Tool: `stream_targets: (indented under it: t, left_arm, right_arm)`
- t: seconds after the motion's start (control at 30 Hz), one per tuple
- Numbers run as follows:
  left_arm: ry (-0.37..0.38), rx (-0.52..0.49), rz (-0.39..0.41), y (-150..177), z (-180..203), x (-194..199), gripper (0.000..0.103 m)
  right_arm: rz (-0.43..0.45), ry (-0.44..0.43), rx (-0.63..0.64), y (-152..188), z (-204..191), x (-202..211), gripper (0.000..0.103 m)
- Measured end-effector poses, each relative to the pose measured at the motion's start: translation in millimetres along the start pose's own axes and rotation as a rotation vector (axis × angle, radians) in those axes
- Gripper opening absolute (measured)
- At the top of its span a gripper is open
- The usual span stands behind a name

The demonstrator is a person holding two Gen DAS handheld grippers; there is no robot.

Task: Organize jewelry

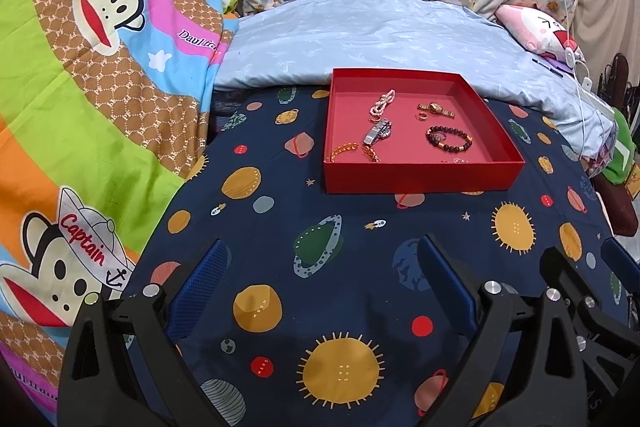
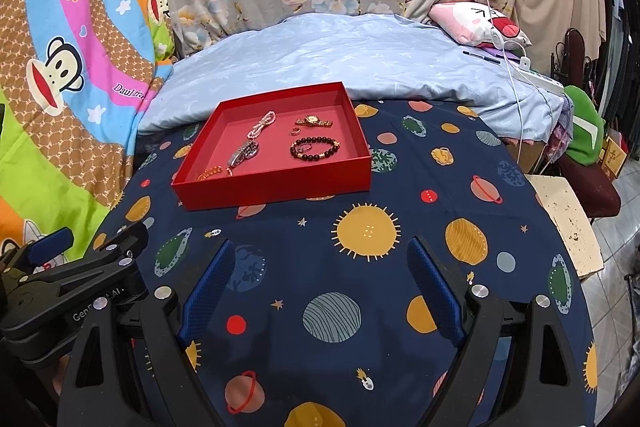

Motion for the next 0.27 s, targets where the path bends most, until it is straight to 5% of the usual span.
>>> stream_targets:
  t: [0.27]
  left_arm:
    - [0.005, 0.010, -0.016, 4.0, -1.0, -8.8, 0.093]
  right_arm:
    - [-0.003, 0.003, -0.001, 1.9, -1.1, 1.7, 0.086]
Point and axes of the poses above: each gripper's, at about its wrist camera, not at the fingertips, and x roughly against the way its jaws point, z to its right, y to its underside, the point moved 8 cm from there along -x, roughly the way its jaws point, and after that the axes turned 15 degrees about z, right-handed, at the moved point
